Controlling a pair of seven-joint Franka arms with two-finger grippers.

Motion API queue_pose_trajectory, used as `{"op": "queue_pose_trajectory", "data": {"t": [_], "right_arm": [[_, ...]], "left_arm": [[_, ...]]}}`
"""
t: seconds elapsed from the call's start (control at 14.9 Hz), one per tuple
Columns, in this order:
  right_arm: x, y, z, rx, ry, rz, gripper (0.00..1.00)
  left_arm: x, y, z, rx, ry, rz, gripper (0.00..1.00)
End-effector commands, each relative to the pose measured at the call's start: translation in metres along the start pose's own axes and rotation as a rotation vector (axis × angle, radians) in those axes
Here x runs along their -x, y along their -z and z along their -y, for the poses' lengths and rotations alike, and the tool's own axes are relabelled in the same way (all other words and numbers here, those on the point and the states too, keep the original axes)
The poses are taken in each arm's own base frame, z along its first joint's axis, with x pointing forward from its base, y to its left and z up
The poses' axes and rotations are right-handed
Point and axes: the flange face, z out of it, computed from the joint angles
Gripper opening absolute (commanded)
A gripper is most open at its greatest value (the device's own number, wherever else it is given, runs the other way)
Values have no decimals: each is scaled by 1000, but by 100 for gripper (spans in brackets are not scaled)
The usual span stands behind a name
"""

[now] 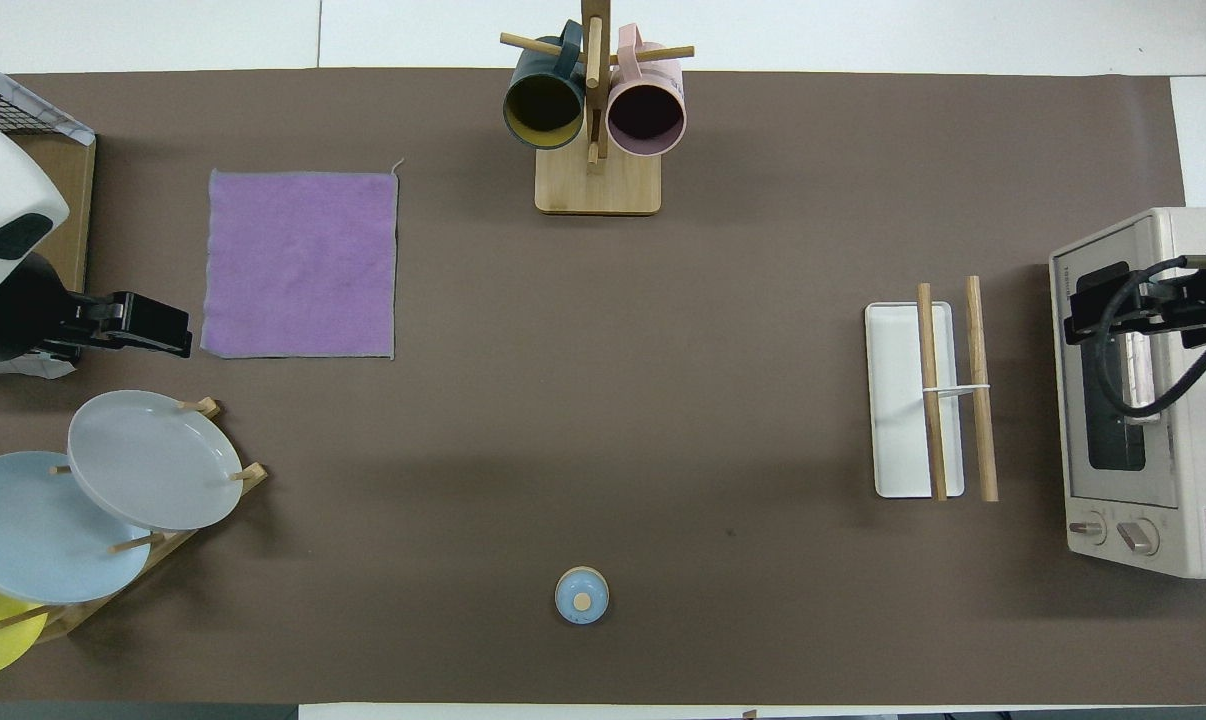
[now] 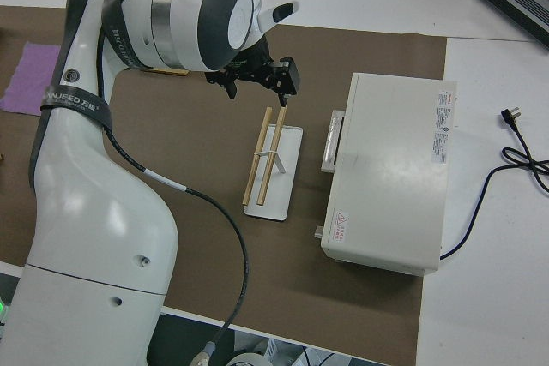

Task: Fold towel and hang on rack

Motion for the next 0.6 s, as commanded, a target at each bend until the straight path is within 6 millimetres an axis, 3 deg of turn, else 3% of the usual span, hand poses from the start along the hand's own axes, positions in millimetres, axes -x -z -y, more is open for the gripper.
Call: {"op": "queue_pose_trajectory", "data": {"t": [0.0, 0.4, 0.54], "right_arm": [[4, 1, -2, -27, 6, 7, 100], [4, 1, -2, -27, 6, 7, 100], [4, 1, -2, -27, 6, 7, 100]], "left_arm": [[8, 8, 4, 12, -5, -3, 100], [12, 9, 6, 11, 7, -8, 100], [13, -4, 9, 11, 18, -10, 100]]}}
